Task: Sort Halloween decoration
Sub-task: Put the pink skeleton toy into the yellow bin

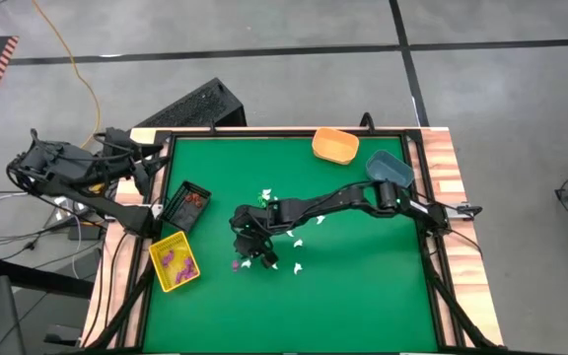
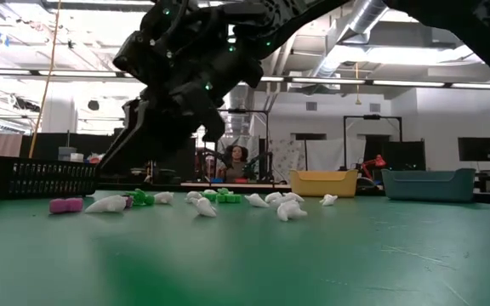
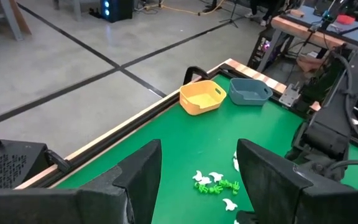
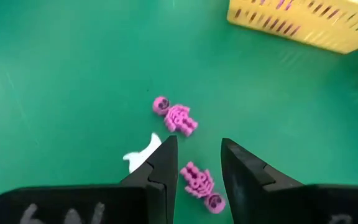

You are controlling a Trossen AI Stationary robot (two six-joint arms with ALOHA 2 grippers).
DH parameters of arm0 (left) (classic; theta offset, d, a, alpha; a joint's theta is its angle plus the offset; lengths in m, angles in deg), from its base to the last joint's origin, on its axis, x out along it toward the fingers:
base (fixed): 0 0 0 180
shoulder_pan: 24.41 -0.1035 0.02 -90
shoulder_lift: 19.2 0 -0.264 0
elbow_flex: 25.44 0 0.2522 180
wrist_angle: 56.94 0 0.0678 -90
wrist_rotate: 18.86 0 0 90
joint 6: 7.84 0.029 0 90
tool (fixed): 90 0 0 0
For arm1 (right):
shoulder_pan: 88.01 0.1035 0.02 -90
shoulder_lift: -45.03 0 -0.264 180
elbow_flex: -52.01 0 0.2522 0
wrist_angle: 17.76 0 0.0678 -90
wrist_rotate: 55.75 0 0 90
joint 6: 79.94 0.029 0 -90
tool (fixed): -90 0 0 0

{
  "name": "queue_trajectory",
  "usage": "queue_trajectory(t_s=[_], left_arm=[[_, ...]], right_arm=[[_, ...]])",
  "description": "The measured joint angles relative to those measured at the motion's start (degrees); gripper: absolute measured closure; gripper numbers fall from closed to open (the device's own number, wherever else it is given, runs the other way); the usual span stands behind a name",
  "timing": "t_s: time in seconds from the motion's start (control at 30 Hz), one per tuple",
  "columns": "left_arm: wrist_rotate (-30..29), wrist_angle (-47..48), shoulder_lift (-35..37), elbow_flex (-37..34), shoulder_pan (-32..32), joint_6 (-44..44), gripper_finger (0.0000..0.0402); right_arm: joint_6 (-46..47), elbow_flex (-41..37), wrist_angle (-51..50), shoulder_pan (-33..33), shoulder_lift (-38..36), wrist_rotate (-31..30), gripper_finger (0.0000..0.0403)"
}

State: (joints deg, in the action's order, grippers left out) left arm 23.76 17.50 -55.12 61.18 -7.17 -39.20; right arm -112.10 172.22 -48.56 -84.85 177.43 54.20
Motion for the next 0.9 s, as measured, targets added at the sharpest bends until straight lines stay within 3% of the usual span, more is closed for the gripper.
queue_trajectory(t_s=[0.63,0.9], left_arm=[[-2.0,0.3,0.0,0.0,0.0,0.0,0.0202],[-3.0,0.4,0.1,0.0,0.0,0.2,0.0202]], right_arm=[[-3.9,0.2,-1.4,-0.7,4.6,-0.4,0.0286],[2.3,0.2,-1.7,-1.3,4.6,-0.2,0.0333]])
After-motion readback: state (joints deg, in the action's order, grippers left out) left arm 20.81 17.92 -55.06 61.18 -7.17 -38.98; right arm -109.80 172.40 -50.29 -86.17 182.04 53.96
